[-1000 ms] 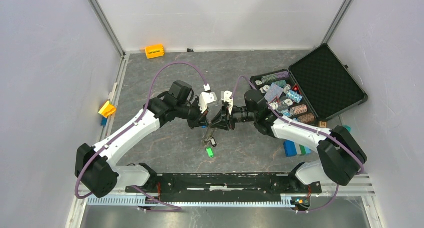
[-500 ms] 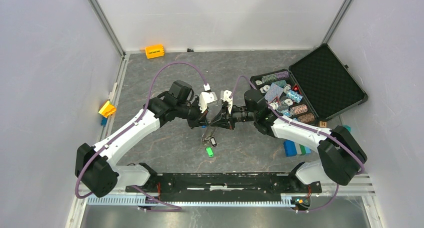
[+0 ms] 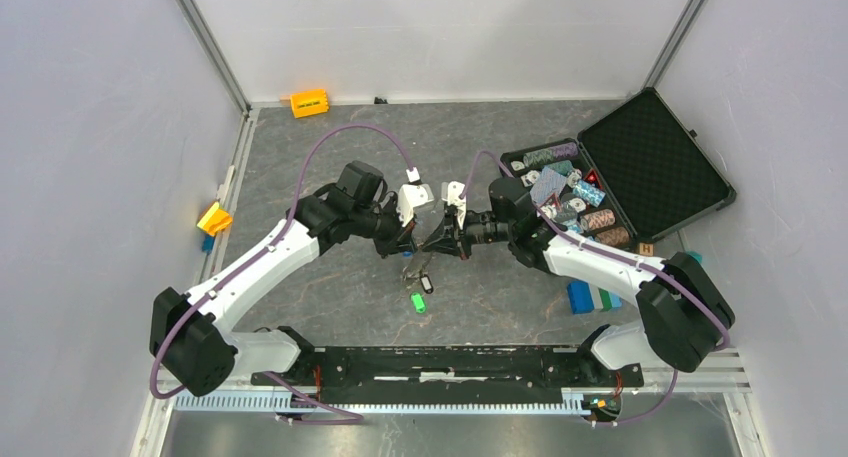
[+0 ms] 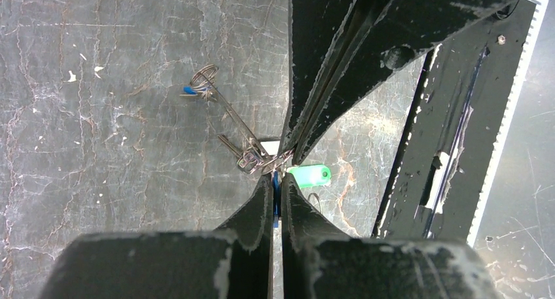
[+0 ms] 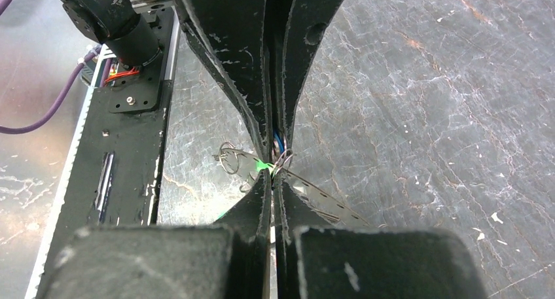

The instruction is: Put the keys on the keyring

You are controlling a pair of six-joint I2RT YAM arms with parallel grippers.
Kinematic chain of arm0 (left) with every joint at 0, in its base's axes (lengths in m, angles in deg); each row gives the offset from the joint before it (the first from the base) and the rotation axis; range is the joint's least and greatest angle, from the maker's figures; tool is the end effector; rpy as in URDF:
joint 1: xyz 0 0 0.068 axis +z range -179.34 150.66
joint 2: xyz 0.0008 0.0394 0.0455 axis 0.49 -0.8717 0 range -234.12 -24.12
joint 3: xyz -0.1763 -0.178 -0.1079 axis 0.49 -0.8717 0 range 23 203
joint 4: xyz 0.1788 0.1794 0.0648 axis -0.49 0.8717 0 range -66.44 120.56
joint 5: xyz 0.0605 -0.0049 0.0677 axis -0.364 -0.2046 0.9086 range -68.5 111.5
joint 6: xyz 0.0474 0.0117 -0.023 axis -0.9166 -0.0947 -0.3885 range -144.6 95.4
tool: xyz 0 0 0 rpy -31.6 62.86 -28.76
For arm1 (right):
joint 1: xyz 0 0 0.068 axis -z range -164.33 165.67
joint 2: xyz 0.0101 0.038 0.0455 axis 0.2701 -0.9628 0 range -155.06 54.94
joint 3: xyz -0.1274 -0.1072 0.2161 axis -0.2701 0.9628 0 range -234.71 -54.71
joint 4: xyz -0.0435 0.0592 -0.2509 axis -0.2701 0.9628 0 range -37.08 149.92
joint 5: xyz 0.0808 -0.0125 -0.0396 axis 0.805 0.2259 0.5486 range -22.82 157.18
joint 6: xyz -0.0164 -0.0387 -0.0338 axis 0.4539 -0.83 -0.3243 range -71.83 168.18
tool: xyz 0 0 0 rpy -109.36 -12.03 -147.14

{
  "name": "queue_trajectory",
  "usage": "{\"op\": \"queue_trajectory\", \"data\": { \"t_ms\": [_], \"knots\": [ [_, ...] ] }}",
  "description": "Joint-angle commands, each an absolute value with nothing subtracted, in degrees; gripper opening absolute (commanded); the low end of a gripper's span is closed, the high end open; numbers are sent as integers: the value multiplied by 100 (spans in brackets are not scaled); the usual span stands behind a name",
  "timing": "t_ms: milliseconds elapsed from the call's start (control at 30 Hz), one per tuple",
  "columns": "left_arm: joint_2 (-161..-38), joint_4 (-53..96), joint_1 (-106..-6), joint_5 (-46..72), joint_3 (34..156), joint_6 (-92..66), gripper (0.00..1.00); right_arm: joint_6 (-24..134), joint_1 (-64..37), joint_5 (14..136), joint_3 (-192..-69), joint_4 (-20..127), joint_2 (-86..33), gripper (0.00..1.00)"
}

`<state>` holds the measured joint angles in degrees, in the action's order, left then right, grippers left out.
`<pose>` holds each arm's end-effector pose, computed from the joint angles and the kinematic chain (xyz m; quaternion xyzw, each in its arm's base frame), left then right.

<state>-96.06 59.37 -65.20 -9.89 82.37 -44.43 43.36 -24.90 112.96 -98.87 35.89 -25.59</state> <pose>0.1996 -0.1671 0.2916 0.5053 0.7508 -0.2981 0.3034 0.2133 0.2162 0.2442 -0.4975 0.6066 0.4655 0.4096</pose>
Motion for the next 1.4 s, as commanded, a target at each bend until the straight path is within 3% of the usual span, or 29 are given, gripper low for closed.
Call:
{"op": "queue_trajectory", "data": {
  "t_ms": [0, 733, 1367],
  "knots": [
    [-9395, 5755, -6537, -1089, 8210, -4391, 2, 4079, -2363, 11560, -9956, 3310, -2311, 0],
    [-9629, 6068, -6529, -1087, 8293, -4737, 2, 4542, -2069, 12588, -9628, 2316, -2074, 0],
    [-9911, 6326, -6529, -1324, 8708, -4972, 5, 3868, -2071, 12656, -9705, 2853, -1980, 0]
  ]
}}
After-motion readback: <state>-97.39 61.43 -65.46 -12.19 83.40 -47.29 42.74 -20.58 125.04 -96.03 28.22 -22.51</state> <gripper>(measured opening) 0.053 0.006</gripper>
